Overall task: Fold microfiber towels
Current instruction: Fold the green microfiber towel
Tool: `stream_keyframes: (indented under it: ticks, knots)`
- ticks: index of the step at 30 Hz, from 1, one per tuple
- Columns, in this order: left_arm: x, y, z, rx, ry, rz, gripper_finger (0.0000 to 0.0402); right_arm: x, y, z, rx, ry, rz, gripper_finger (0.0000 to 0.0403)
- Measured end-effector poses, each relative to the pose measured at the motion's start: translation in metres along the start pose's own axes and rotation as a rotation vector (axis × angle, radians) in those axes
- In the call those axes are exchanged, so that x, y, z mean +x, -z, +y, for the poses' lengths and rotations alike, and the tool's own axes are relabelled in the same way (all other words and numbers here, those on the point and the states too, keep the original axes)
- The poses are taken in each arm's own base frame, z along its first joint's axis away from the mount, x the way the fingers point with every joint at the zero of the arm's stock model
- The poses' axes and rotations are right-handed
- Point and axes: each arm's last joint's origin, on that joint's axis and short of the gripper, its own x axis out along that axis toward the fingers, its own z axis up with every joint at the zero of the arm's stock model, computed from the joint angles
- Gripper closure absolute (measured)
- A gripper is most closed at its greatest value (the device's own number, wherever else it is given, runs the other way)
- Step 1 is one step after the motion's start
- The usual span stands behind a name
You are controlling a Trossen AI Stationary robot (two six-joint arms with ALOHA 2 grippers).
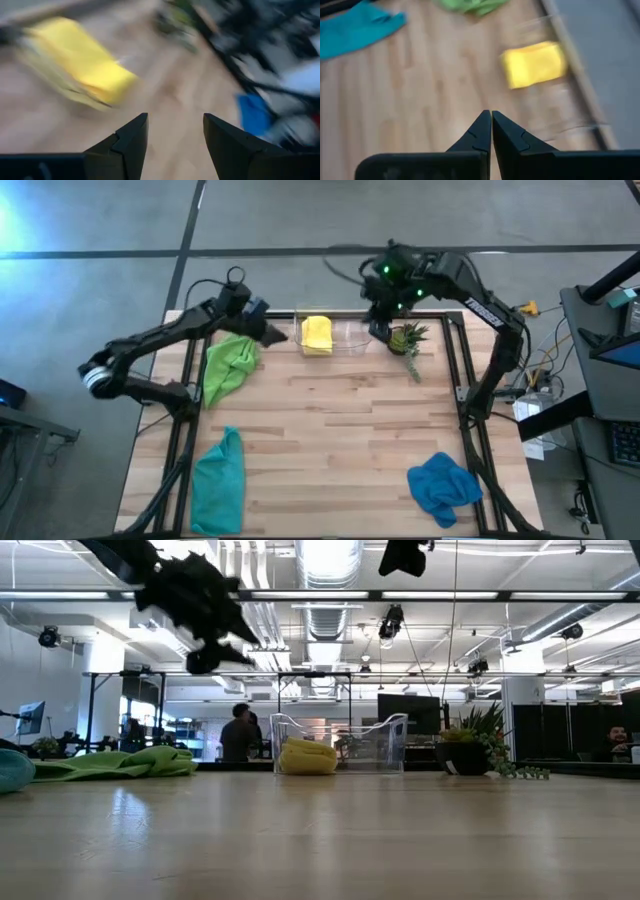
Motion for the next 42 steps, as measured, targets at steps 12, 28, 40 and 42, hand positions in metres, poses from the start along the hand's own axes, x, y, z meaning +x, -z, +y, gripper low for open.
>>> stream_keyframes:
  ticks: [12, 28, 40, 42]
  knots:
    - [-0.084, 0.067, -0.085, 0.093, 0.002, 0.006, 0.0227, 0.081, 0.067, 0.040, 0.099, -0.158, -0.106, 0.0394]
    - [-0.059, 0.127, -0.072, 0.110, -0.319, 0.278, 0.0227, 0.111, 0.132, 0.081, 0.309, -0.706, -0.799, 0.0394]
    - [0.007, 0.098, -0.030, -0.130, -0.806, 0.278, 0.0226, 0.117, 0.138, 0.080, 0.313, -0.698, -0.789, 0.0394]
    - [0.011, 0.085, -0.014, -0.180, -0.857, 0.278, 0.0225, 0.116, 0.138, 0.079, 0.297, -0.687, -0.799, 0.0394]
